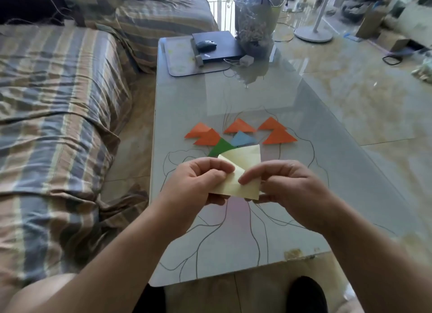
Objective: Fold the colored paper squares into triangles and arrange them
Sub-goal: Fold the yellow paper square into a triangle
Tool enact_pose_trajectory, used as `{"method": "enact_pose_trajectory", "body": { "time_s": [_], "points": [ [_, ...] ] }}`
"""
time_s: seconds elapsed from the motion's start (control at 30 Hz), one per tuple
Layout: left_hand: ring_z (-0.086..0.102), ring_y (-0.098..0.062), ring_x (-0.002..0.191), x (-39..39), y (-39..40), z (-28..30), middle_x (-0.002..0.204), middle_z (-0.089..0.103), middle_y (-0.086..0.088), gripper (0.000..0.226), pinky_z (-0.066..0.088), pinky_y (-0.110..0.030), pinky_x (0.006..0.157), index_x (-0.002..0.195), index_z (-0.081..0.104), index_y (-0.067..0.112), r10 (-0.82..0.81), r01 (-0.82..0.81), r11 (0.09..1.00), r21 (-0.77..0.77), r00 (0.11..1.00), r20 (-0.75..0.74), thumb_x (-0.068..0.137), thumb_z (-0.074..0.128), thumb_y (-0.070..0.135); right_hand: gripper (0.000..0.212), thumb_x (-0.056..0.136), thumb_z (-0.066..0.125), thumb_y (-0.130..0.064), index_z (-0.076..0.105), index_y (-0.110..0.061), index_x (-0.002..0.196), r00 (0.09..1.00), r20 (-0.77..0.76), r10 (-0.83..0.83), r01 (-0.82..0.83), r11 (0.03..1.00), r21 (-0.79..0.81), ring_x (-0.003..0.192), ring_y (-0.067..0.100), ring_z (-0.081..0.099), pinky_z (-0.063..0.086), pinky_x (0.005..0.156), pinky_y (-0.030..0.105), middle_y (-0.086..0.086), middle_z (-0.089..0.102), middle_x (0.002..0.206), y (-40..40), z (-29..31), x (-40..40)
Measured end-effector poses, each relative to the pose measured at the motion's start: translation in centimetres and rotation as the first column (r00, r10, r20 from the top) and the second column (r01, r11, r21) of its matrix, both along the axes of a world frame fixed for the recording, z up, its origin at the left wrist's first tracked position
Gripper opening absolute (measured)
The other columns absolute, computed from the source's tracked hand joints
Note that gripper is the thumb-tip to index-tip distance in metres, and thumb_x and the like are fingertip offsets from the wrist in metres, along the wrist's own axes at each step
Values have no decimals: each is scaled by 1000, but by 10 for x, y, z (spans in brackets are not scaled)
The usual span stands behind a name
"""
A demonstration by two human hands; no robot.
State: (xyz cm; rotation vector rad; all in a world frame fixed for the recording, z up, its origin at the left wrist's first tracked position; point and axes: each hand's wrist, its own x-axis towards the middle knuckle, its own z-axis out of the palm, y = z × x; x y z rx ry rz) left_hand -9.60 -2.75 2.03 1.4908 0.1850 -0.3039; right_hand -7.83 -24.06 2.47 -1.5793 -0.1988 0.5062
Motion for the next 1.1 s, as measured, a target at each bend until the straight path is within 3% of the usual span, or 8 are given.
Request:
{"method": "enact_pose_trajectory", "body": {
  "time_s": [0.1, 0.2, 0.3, 0.47, 0.57, 0.67, 0.73, 1.1],
  "points": [
    [67, -23, 72, 1, -1, 3, 92, 74, -14, 27, 58, -30, 62, 94, 80, 10, 36, -38, 995, -88, 999, -27, 101, 55, 2, 49, 89, 58, 23, 83, -19, 94, 992, 120, 35, -36, 999, 8, 90, 29, 72, 58, 88, 41, 12, 77, 94, 2, -2, 1],
    [66, -21, 67, 2, -1, 6, 86, 73, -13, 30, 58, -28, 59, 92, 81, 10, 63, -69, 981, -181, 997, -39, 101, 54, 1, 24, 80, 81, 0, 82, -20, 92, 967, 248, -49, 45, 999, 23, 93, 36, 72, 61, 87, 41, 10, 77, 95, 8, -5, 5],
    [69, -21, 67, 4, 2, 11, 88, 75, -15, 36, 59, -29, 59, 92, 82, 9, 94, -103, 964, -245, 994, -47, 102, 49, 0, 19, 70, 84, -16, 82, -26, 86, 951, 285, -123, 112, 992, 57, 89, 38, 71, 60, 80, 37, 5, 77, 90, 12, -5, 10],
    [75, -31, 75, 4, 5, 21, 90, 75, -27, 65, 63, -33, 65, 88, 83, 5, 93, -83, 943, -322, 996, 13, 89, 23, -20, 16, 71, 83, -15, 82, -21, 85, 938, 265, -225, 185, 968, 169, 82, 38, 72, 60, 82, 43, 15, 77, 85, 14, -3, 13],
    [78, -30, 87, -1, 6, 21, 91, 78, -20, 61, 63, -30, 76, 95, 82, 8, 63, -30, 984, -178, 980, 186, 90, 34, -30, 16, 71, 82, -12, 83, -21, 84, 931, 245, -272, 218, 949, 226, 84, 51, 70, 59, 89, 59, 23, 75, 85, 16, -1, 12],
    [78, -22, 91, -7, 6, 18, 94, 81, -1, 27, 61, -26, 81, 102, 78, 19, 42, -90, 992, 93, 904, 426, 86, 74, -3, 15, 71, 81, -10, 83, -19, 84, 923, 242, -298, 245, 942, 228, 84, 51, 69, 59, 89, 59, 21, 75, 82, 18, -2, 12],
    [78, -16, 84, -9, 4, 17, 89, 80, 9, 22, 60, -21, 76, 97, 78, 26, 62, -204, 955, 214, 847, 528, 80, 81, 12, 14, 72, 81, -9, 82, -15, 85, 917, 256, -306, 253, 942, 219, 83, 47, 71, 61, 87, 54, 18, 75, 81, 20, -2, 11],
    [77, -22, 76, -4, -2, 17, 83, 79, -2, 18, 62, -27, 74, 94, 76, 22, 179, -248, 965, 83, 856, 484, 76, 81, 20, 12, 74, 79, -13, 80, -15, 85, 875, 296, -383, 331, 920, 211, 77, 39, 72, 63, 81, 48, 15, 75, 79, 27, 1, 4]
  ]
}}
